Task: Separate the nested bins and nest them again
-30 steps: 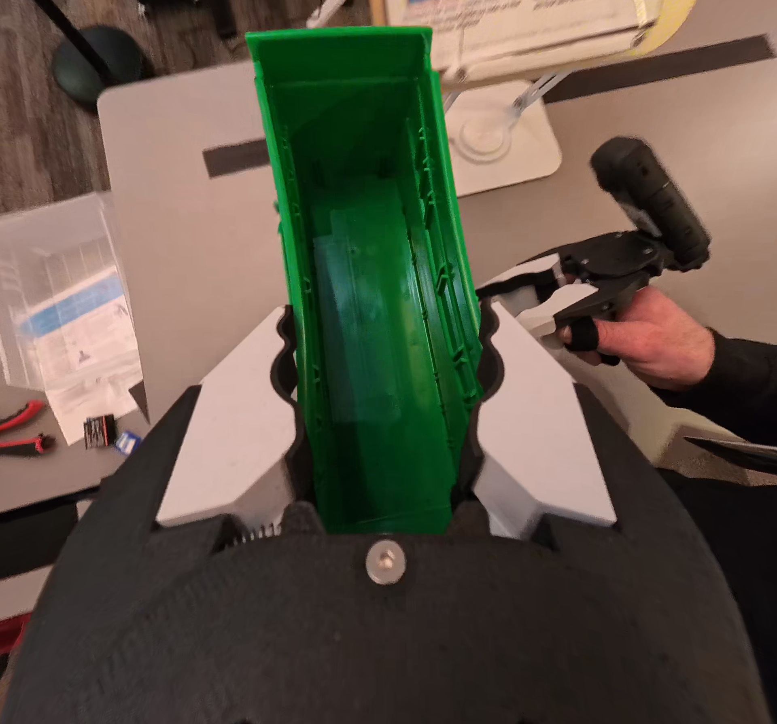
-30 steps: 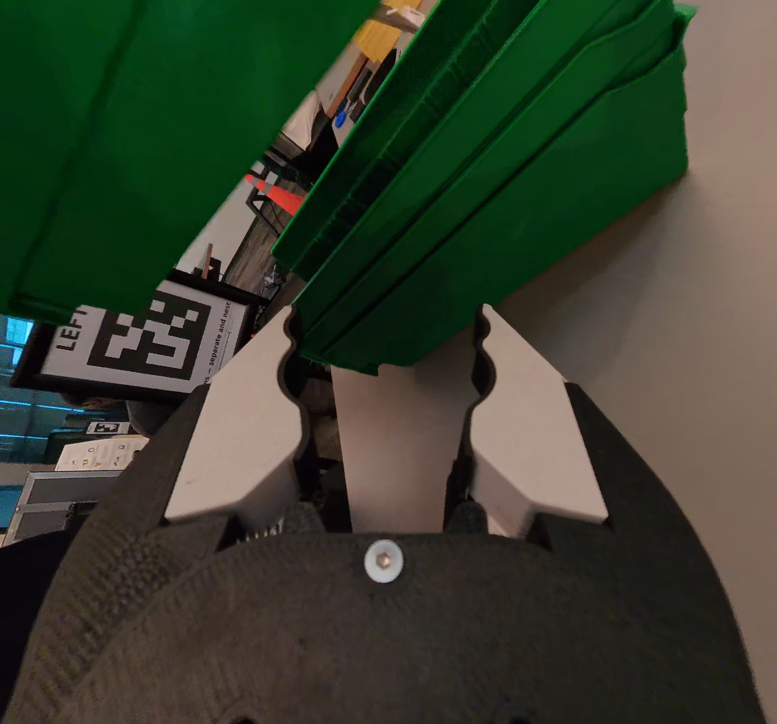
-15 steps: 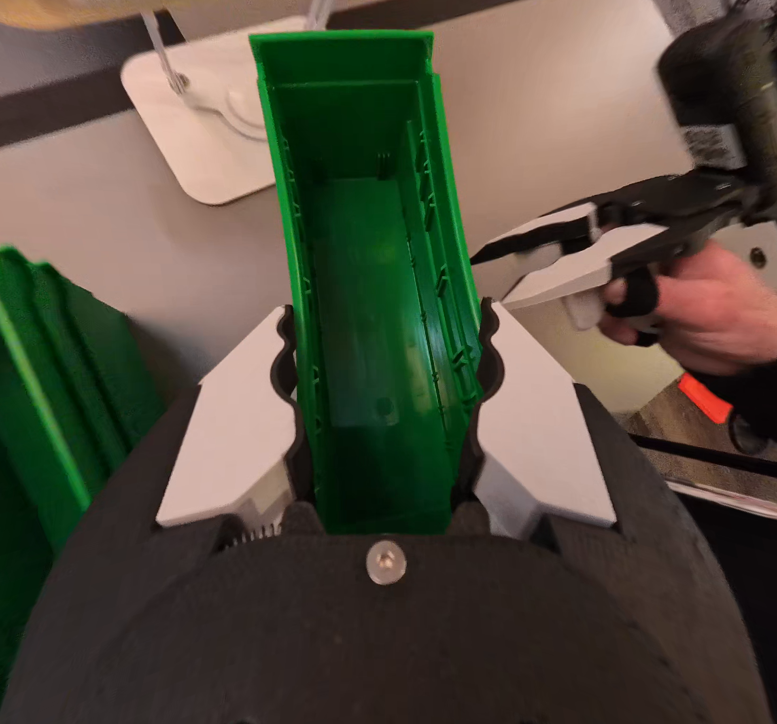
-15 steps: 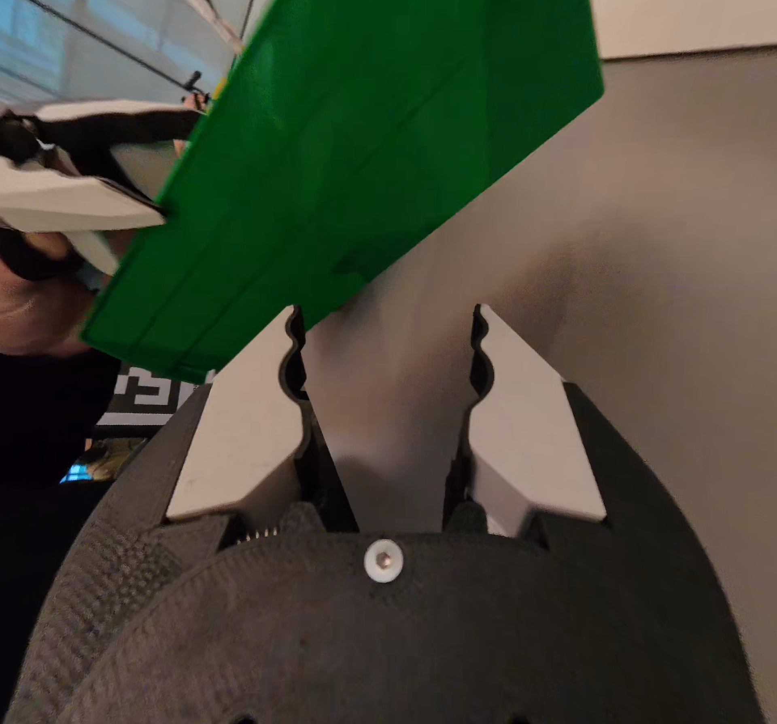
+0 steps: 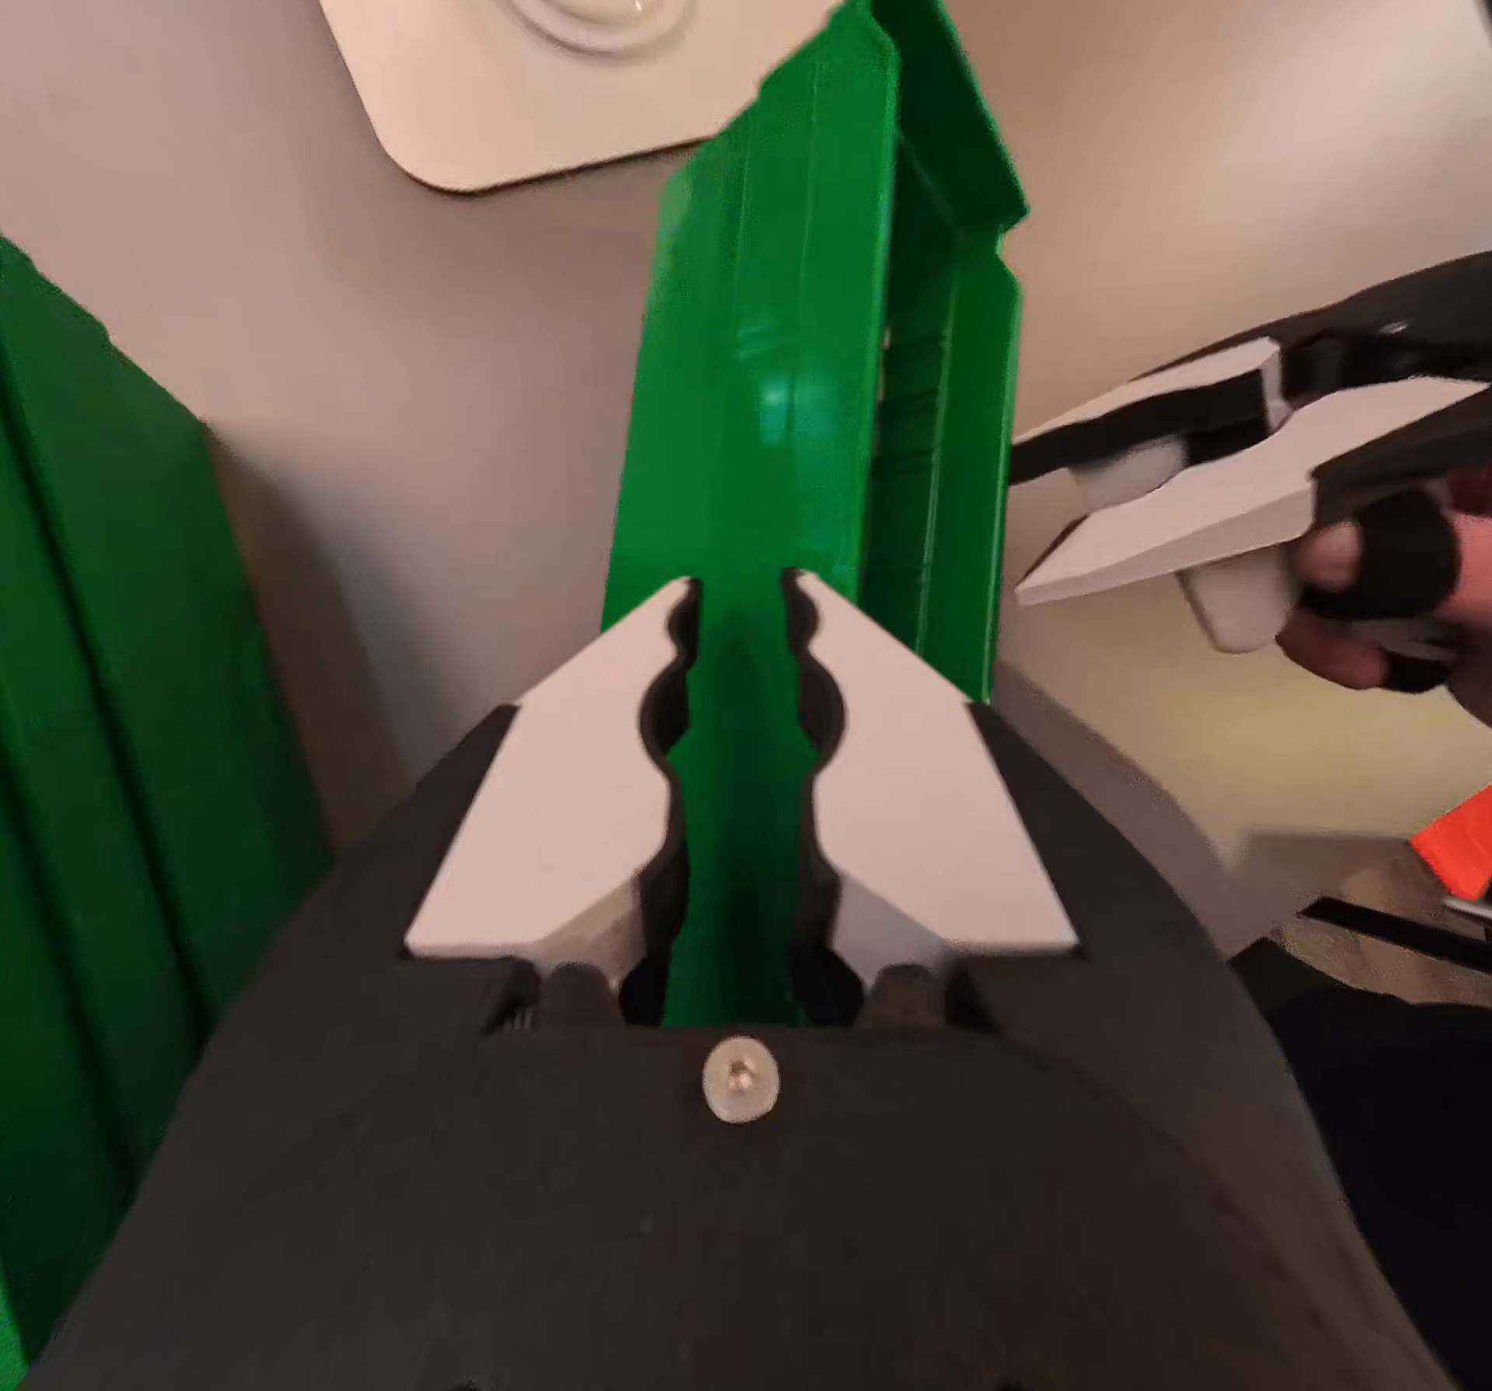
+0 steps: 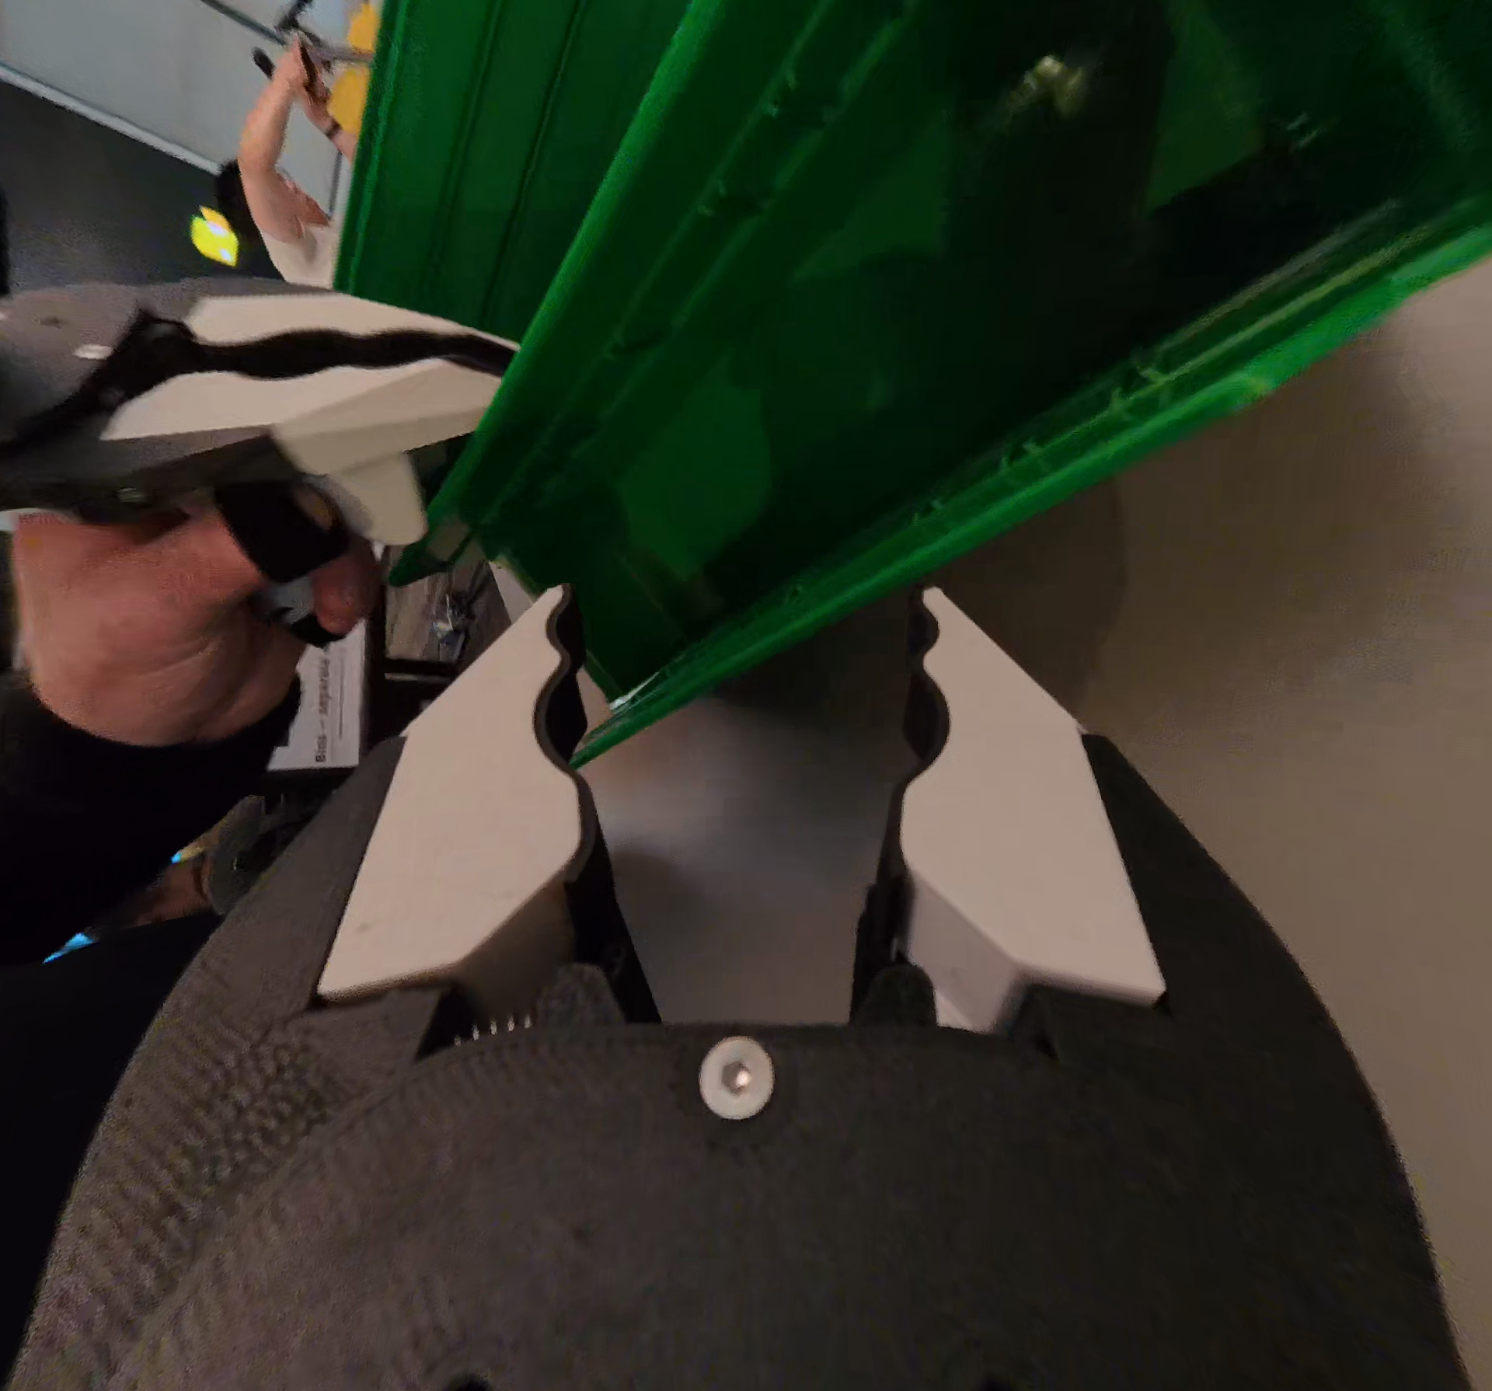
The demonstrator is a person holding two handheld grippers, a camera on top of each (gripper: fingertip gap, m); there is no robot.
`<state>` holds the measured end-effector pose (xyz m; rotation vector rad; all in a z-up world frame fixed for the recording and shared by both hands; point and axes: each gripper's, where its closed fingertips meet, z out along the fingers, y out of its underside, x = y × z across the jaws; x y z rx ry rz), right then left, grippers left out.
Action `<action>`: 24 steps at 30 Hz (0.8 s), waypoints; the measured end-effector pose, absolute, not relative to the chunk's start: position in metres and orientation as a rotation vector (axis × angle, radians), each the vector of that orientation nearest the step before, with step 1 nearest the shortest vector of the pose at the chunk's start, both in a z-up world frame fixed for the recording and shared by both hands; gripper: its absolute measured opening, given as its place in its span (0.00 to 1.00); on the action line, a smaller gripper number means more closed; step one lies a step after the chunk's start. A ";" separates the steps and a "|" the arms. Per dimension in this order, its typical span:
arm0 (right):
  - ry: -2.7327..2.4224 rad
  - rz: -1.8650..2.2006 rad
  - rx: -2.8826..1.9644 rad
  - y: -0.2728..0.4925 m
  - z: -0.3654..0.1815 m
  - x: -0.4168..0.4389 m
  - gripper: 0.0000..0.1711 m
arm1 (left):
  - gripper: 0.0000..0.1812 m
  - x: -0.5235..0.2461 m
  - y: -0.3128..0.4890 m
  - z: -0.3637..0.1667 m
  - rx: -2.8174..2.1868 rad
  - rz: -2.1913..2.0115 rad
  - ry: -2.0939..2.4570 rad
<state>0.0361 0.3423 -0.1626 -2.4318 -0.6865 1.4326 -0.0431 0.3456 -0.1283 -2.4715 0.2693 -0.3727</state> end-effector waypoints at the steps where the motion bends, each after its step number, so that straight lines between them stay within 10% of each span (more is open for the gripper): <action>1: -0.706 1.415 -2.450 0.343 -0.167 0.033 0.48 | 0.19 -0.046 0.345 -0.131 -2.495 -0.367 0.243; 18: -0.695 1.473 -2.412 0.344 -0.166 0.011 0.35 | 0.60 -0.026 0.323 -0.141 -2.609 -0.949 0.195; 24: -0.764 1.445 -2.401 0.333 -0.166 0.000 0.25 | 0.39 -0.039 0.321 -0.163 -2.705 -0.831 0.162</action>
